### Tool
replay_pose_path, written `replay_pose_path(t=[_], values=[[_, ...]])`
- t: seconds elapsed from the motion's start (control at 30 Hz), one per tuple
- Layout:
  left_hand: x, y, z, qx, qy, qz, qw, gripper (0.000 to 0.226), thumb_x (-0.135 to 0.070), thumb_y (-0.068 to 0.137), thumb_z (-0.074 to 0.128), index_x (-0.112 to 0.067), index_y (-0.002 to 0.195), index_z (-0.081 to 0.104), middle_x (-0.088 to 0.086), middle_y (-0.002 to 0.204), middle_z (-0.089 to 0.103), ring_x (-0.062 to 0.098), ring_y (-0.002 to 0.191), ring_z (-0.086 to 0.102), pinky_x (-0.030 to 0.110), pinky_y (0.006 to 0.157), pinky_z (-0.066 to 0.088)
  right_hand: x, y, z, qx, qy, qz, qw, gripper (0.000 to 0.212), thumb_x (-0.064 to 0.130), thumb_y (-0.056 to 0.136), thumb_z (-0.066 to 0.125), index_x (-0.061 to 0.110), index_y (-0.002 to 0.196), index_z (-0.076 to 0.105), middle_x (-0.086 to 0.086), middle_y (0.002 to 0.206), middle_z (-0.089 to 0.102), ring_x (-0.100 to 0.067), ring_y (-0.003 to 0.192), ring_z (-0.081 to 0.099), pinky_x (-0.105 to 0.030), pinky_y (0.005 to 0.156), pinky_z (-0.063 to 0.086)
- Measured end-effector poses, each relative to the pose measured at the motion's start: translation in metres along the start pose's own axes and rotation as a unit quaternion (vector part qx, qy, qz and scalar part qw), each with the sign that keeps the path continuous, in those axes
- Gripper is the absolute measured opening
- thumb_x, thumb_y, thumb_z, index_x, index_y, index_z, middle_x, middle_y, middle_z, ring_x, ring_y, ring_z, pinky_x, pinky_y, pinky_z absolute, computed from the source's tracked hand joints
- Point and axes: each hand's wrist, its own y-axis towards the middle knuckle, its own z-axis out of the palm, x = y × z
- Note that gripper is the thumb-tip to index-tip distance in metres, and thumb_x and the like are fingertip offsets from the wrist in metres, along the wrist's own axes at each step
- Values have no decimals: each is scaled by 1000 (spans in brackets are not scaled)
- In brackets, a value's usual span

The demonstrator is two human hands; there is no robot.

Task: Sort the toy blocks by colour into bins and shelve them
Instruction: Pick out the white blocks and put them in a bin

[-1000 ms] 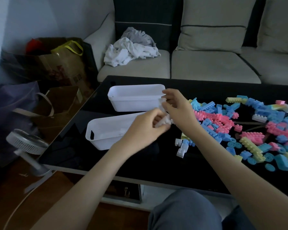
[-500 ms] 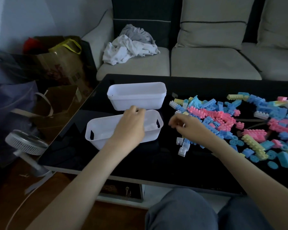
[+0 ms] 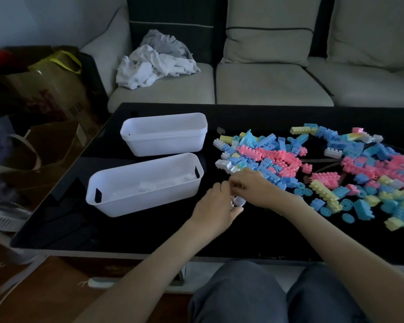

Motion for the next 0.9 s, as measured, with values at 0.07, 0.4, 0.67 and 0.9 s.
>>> replay_pose_path(t=[0.07,0.4,0.67,0.9], values=[[1,0,-4,6,11,8,1000,35,-30,95,51,-4,118,43,14,119,48,30,108,51,32,78,37,-3,1,0,-7,41,1,999,25,17,96,47,30,74,48,19,78,48,-12,94,38,-32,92,29],[25,-11,-25,-16,-23,14,1000,23,-12,95,44,-6,115,51,11,110,51,26,102,50,27,79,34,1,5,-13,25,72,-50,996,21,37,87,61,37,107,54,16,103,56,-7,101,41,-31,92,27],[14,-6,-15,17,-31,20,999,24,-36,97,45,-13,90,45,6,91,55,26,92,52,33,68,34,-16,-31,-8,91,-23,-29,995,62,46,82,64,41,137,33,19,131,31,-6,118,22,-33,103,19],[1,-4,-5,65,-3,21,998,55,-54,89,51,-12,125,44,7,123,51,24,115,47,33,84,40,-17,-29,-17,50,27,-31,998,32,25,99,43,29,131,48,12,120,49,-5,109,35,-29,100,29]])
